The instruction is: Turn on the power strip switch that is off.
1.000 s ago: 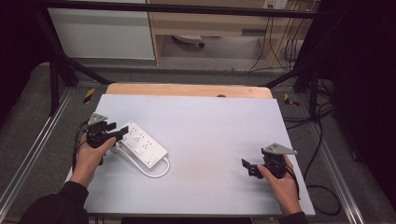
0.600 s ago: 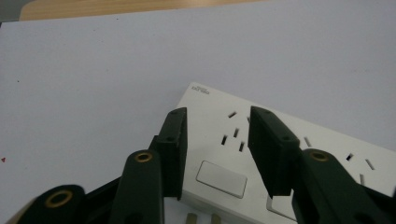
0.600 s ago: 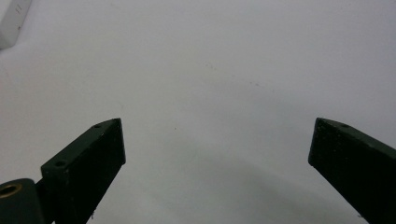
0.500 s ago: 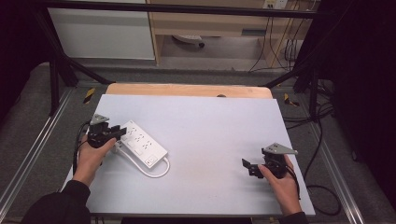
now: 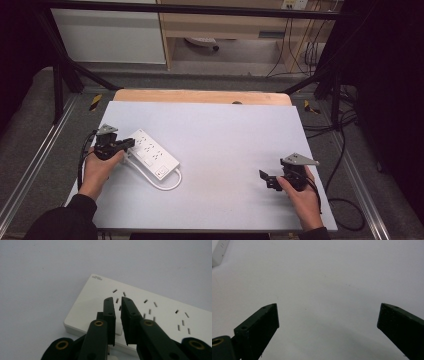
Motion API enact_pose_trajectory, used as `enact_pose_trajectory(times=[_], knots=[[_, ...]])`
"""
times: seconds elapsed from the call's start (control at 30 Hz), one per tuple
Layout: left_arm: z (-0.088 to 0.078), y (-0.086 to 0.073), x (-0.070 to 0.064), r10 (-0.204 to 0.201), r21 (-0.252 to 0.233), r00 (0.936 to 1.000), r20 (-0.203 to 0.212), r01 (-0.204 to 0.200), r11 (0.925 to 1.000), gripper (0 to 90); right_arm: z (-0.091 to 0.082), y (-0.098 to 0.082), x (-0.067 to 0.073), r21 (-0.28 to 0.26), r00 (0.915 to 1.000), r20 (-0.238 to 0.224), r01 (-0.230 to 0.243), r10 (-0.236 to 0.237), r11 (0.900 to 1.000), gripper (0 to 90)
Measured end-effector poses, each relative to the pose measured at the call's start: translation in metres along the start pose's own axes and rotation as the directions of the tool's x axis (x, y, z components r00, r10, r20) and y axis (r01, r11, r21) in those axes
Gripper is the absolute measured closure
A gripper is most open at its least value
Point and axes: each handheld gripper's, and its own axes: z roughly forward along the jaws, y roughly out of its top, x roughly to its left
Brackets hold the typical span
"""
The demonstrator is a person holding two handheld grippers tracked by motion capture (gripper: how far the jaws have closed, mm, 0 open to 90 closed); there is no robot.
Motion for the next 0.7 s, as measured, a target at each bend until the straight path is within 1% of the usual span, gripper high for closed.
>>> enact_pose_trajectory(times=[0.07,0.17,0.27,0.53,0.7], knots=[[-0.0001,-0.0007,-0.0002,0.001,0.002,1.0000,0.005,-0.001,1.0000,84.0,0.0000,0.0000,0.0000,0.000,1.0000,0.000,0.000,0.000,1.000,4.4],[-0.0002,-0.0017,-0.0001,0.004,0.007,0.9999,0.011,-0.004,1.0000,88.3,0.0001,0.0001,0.0002,0.000,1.0000,0.000,0.000,0.000,1.000,4.4],[-0.0002,-0.0027,-0.0001,0.001,0.007,0.9998,0.021,-0.001,1.0000,89.6,0.0000,0.0001,0.0001,0.000,1.0000,0.000,0.001,-0.001,1.000,4.4],[0.0003,-0.0055,0.0002,-0.001,0.015,0.9996,0.028,0.001,0.9999,89.9,-0.0002,0.0003,-0.0002,-0.001,1.0000,-0.001,0.002,-0.002,1.000,4.4],[0.0008,-0.0057,-0.0004,0.000,0.012,0.9997,0.026,-0.001,0.9999,89.9,-0.0002,0.0003,-0.0001,-0.003,1.0000,-0.001,0.002,-0.002,1.000,4.4]])
